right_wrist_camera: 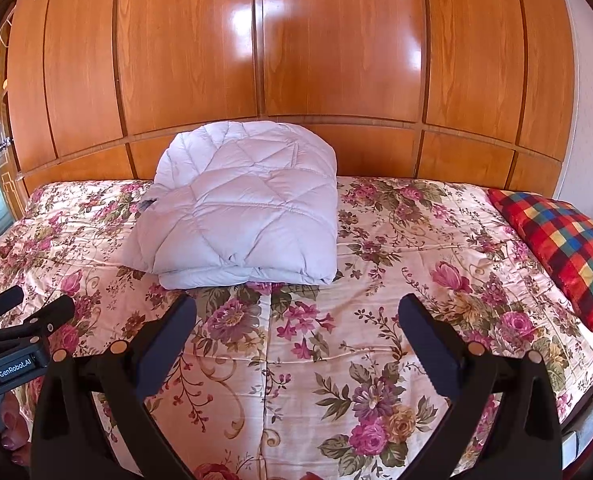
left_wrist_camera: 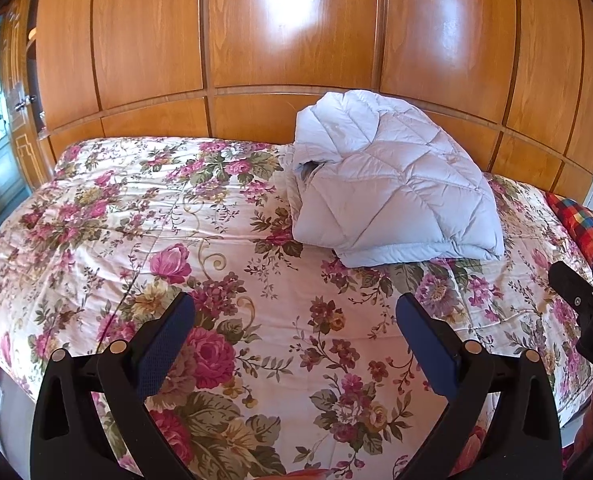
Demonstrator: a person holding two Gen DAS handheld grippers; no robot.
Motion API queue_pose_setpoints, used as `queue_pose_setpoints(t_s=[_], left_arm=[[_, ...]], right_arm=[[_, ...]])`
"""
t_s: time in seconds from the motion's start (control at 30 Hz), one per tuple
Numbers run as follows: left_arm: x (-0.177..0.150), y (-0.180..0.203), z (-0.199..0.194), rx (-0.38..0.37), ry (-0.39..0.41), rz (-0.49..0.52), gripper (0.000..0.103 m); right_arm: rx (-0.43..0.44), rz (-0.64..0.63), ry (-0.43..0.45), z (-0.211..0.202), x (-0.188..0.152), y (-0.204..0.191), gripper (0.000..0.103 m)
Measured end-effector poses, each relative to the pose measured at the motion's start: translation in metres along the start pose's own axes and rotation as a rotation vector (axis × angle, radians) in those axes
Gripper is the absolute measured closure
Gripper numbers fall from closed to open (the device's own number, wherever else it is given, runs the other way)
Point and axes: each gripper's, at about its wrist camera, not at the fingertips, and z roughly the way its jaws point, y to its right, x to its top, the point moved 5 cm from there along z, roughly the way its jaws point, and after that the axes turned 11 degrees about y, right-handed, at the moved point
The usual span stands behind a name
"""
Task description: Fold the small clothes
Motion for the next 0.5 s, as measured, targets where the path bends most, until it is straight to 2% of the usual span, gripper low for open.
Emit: queue_pose_setpoints(t_s=[0.5], left_arm=[[-0.0004, -0.0002, -0.0001, -0.003, -0.006, -0.004, 0.004]], right_arm=[[0.002, -0.001, -0.013, 0.0024, -0.0031, -0.0001, 0.002]])
